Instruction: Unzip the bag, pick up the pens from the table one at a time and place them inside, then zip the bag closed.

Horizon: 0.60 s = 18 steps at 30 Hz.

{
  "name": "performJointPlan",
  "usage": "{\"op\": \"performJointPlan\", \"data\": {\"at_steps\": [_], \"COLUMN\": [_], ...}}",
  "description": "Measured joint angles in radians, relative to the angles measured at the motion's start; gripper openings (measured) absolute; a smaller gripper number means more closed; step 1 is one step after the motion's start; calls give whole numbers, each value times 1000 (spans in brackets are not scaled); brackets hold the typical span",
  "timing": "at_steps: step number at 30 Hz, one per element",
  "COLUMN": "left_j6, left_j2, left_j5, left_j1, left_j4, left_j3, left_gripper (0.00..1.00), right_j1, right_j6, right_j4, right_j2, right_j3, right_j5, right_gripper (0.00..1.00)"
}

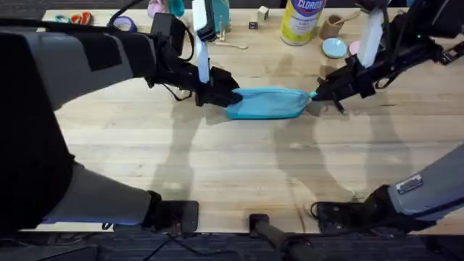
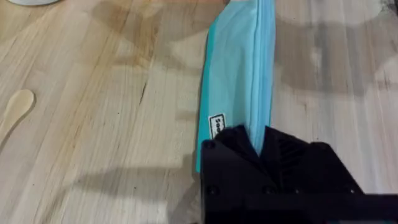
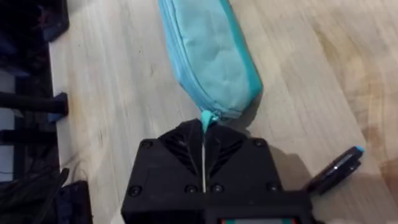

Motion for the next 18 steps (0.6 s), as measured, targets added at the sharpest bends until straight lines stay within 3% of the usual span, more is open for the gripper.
{"op": "performJointPlan", "data": {"at_steps": [18], "left_j6": [0], "left_j2": [0], "left_j5": [0], "left_j1": [0], "left_j4": [-1], "left_j3": [0], "left_gripper": [41], "right_j1": [42], "right_j6": [1], "right_j4": [-74], "right_j2": [0], "right_j3": [54], "right_j5": [4], "right_gripper": [31]}}
